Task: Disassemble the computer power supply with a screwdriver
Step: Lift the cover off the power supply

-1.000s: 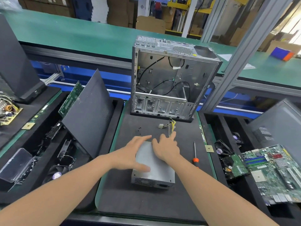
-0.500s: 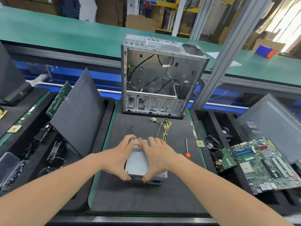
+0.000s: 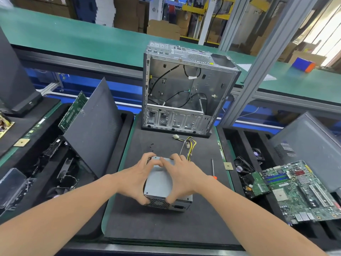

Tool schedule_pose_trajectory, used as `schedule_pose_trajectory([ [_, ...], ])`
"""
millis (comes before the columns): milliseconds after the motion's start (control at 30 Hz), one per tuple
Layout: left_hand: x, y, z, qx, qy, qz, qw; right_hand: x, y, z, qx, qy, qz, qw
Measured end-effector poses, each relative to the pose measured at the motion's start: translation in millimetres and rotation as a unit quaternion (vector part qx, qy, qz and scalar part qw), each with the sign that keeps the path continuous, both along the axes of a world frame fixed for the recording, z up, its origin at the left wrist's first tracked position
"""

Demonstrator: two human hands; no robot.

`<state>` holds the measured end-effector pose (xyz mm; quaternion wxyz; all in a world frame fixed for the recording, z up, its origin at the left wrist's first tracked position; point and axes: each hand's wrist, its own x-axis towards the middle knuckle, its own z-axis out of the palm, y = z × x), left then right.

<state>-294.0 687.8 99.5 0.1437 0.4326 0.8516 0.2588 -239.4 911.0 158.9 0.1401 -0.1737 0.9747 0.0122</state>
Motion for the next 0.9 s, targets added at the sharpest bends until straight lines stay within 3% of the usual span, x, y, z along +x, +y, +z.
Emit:
schedule_pose_trajectory([
  [567,-1,-4,16,0.084,-0.048,0.016,0.995,-5,10,37,-0.022,0.016,-0.013,1.000],
  [900,-16,13,55,0.209,-0.185,0.074,0.957,-27,40,76,-0.200,-0.074,-0.080,0.974],
])
